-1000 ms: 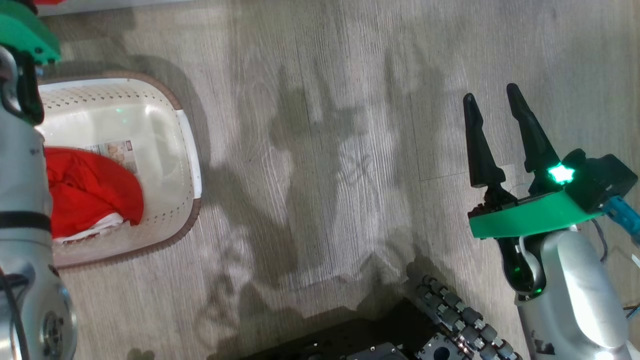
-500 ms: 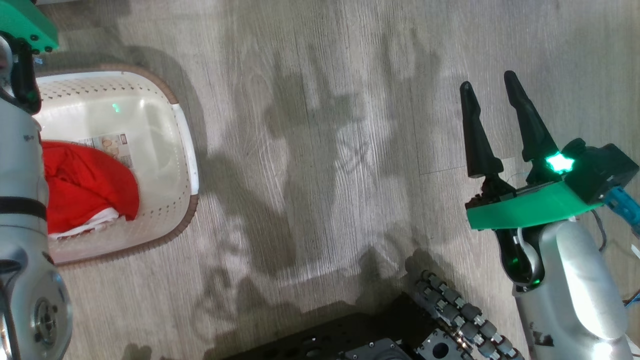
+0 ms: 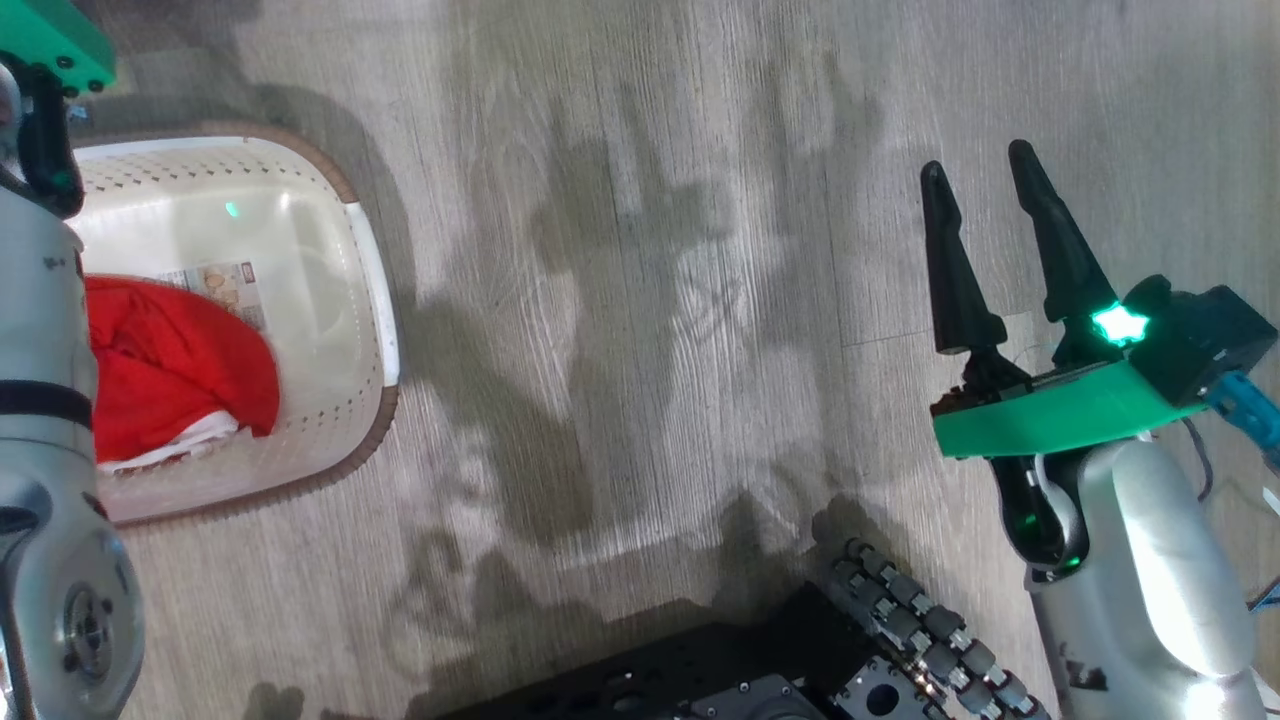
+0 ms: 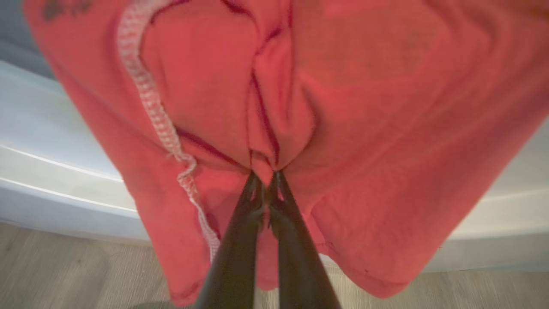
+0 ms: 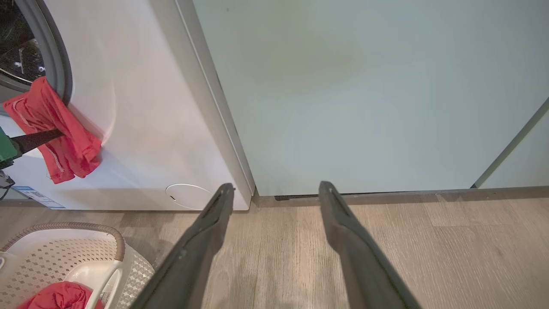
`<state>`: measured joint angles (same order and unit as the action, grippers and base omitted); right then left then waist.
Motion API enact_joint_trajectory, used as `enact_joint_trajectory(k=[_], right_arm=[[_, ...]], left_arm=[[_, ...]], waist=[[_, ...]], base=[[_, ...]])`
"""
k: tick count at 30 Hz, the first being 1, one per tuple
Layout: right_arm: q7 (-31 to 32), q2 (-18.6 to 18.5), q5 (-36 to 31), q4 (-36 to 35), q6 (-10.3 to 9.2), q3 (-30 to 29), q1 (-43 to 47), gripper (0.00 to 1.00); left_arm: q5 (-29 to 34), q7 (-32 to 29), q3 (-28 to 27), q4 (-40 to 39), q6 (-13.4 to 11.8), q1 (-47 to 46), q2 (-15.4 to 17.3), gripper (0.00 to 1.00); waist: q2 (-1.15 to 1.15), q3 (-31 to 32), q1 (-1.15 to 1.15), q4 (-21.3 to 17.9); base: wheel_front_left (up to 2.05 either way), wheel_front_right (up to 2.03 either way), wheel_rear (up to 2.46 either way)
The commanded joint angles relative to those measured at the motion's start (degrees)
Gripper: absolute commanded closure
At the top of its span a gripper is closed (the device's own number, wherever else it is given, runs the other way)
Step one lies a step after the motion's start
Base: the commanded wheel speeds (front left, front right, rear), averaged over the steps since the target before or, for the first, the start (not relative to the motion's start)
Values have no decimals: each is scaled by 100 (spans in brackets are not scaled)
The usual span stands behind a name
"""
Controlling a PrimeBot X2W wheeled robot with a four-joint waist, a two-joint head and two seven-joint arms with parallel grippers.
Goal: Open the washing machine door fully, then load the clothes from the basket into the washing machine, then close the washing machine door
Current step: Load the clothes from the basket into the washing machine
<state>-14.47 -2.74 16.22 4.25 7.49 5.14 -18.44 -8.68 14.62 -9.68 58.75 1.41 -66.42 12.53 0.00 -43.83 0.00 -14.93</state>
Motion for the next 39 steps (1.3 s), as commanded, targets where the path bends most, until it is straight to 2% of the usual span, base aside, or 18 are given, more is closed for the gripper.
enact_joint_trajectory(k=[1,9,21,27,39], right_arm=[[-53,-14,25,-115,0,77,40,0],[-53,-14,37,-47,0,94,70,0],[-53,-14,152,-36,0,153,109,0],[-53,-14,283,-55,0,205,70,0],[-53,-14,561,-83,0,411,-93,0]], left_arm=[[-50,38,-152,-345,1,-283,302,100],[7,38,-198,-738,33,235,284,100],[326,38,-69,-2014,144,611,417,100],[457,-19,185,-1989,332,-22,724,100],[895,-753,903,-1471,538,-1998,1555,100]], waist=[[0,39,0,18],[0,298,0,40],[0,448,0,3],[0,219,0,-113],[0,-365,0,-461]], base=[[0,0,0],[0,0,0],[0,0,0],[0,0,0],[0,0,0]])
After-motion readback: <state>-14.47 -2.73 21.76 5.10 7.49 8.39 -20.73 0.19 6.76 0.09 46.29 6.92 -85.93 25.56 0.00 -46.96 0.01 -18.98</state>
